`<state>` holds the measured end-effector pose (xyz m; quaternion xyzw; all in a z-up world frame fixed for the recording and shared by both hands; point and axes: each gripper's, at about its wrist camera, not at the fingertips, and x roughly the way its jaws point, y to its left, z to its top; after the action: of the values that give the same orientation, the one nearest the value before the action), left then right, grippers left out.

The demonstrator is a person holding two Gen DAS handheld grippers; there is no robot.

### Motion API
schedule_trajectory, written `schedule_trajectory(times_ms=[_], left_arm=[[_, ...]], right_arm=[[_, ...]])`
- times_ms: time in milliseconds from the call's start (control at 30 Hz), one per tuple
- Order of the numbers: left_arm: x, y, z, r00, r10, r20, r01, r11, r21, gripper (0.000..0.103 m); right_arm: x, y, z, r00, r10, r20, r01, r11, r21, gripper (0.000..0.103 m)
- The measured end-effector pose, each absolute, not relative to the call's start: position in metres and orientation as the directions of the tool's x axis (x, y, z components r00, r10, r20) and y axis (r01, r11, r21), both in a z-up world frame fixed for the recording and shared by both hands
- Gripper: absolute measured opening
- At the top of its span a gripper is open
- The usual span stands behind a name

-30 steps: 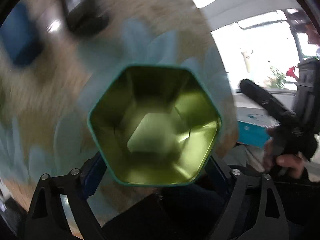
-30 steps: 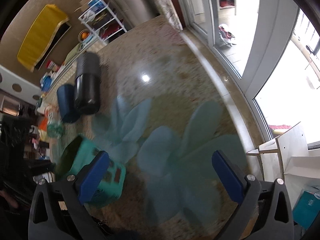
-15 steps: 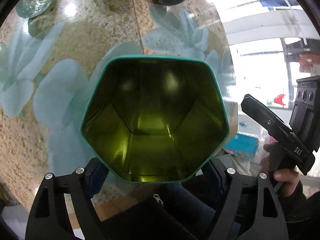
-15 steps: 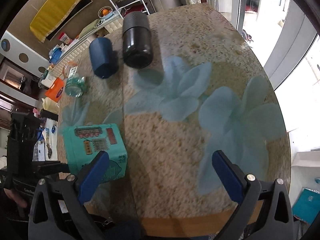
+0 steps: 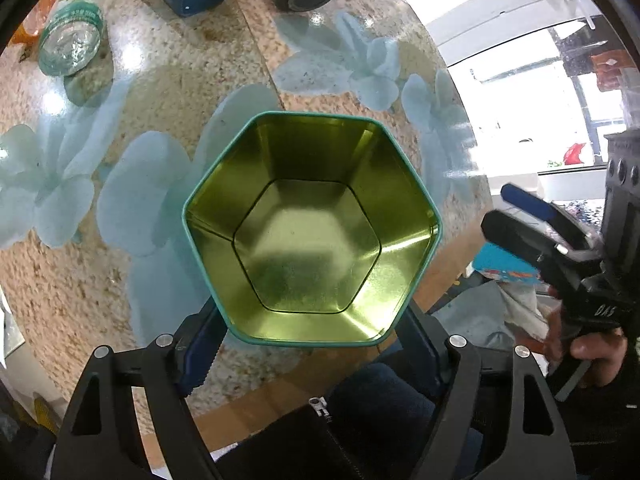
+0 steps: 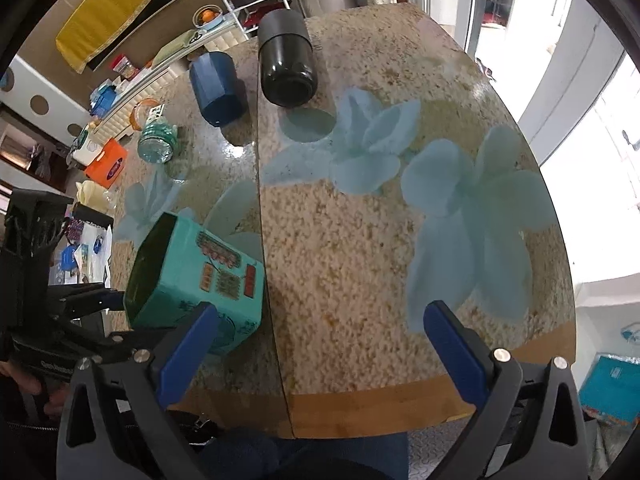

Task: Flip cup upright
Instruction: 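Carry the upright teal tin in the left tool toward the right tool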

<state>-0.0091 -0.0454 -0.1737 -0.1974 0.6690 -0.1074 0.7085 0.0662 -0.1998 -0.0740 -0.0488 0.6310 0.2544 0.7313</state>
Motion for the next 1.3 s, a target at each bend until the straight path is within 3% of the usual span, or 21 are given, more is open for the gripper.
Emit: schedule_trajectory(times_ms=[433, 867, 1300], left_arm=[[-0.012, -0.077, -0.195, 0.091, -0.365, -0.927, -0.209, 0.903, -0.376, 0.078], [-0.013, -0.101, -0.194, 0.068, -0.245, -0.967, -0.158, 0.954, -0.253, 0.077], [-0.021, -0.082, -0.196, 0.131, -0.318, -0.939, -0.121, 0.935, -0.333, 0.077]], right_arm=[[0.080, -0.208, -0.099, -0.038, 0.332, -0.942, -0.535, 0.790, 0.300, 0.103], [0.072, -0.221, -0.102, -0.075, 0.337, -0.938, -0.535, 0.781, 0.323, 0.103], [0.051, -0.220, -0.099, -0.067, 0.319, -0.946, -0.513, 0.802, 0.306, 0.103]])
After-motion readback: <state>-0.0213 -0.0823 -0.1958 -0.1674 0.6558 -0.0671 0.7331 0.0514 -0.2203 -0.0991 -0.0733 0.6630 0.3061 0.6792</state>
